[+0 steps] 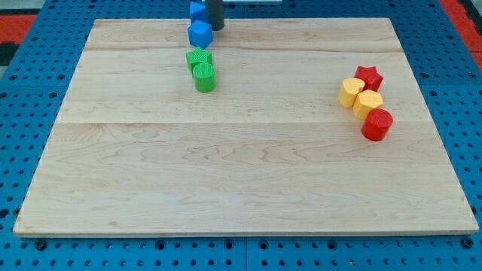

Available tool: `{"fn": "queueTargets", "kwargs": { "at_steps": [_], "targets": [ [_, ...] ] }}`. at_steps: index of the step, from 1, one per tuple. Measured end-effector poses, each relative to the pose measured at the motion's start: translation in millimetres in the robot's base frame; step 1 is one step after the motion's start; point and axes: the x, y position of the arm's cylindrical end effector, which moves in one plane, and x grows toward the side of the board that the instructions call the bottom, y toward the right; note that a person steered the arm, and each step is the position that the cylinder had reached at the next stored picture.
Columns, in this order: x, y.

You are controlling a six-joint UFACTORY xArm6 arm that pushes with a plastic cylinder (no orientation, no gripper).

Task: Separate the blue cube from the blue triangle

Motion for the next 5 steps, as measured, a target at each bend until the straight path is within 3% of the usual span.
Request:
{"fn": "queueTargets", "kwargs": {
  "at_steps": [1,2,3,5],
  "targets": [
    [24,-16],
    [35,-72],
    [14,-132],
    [23,-133]
  ]
}}
